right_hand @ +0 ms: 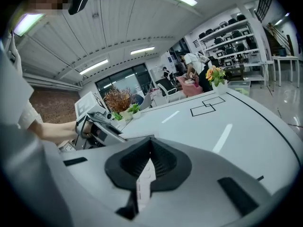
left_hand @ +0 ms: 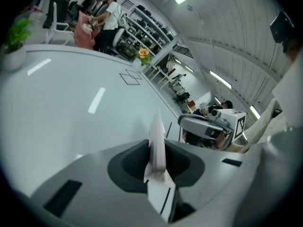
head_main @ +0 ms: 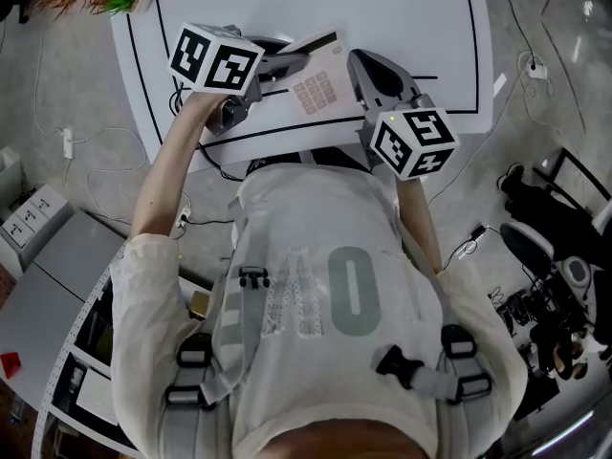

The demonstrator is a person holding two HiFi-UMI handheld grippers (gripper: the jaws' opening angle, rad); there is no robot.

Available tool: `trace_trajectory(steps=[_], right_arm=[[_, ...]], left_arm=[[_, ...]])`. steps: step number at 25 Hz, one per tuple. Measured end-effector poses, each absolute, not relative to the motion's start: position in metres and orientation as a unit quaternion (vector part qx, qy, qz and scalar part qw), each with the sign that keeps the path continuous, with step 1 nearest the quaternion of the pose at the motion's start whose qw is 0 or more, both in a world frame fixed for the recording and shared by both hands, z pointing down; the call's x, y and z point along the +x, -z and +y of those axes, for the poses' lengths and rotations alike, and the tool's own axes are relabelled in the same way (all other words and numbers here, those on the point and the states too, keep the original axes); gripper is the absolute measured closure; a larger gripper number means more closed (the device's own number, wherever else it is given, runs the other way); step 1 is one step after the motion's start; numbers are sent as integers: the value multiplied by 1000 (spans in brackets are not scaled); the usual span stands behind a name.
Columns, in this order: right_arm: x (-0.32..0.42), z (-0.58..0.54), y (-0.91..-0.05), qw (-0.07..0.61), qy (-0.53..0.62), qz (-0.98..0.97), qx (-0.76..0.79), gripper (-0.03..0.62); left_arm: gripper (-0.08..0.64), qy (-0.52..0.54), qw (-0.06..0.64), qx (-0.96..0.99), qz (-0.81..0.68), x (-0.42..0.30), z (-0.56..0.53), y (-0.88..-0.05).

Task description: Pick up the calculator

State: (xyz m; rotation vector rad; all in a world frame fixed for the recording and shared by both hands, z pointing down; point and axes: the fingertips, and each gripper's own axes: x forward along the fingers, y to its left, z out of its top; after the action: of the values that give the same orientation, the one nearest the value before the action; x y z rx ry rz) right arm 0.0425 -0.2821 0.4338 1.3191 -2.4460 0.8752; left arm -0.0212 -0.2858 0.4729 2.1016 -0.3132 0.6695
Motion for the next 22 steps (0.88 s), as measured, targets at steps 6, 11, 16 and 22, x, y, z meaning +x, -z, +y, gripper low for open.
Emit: trace_trajectory(steps=[6,11,16,22], right_arm=[[45,-280,-408,96,-268,-849,445,588],[47,-271,-381,72,-239,-861,444,588],[47,-266,-357,47,-204,-870,446,588],[41,-256,-332,18,-183,-880,438,588]], left_arm=[[470,-186,335,871,-307,-40,-328,-425],[471,-117,223,857,-449,-65,-339,-375],[471,-108,53,815,-566,-86,-321,-324],[471,-55,-16,756,-652,-108,-272,-286]])
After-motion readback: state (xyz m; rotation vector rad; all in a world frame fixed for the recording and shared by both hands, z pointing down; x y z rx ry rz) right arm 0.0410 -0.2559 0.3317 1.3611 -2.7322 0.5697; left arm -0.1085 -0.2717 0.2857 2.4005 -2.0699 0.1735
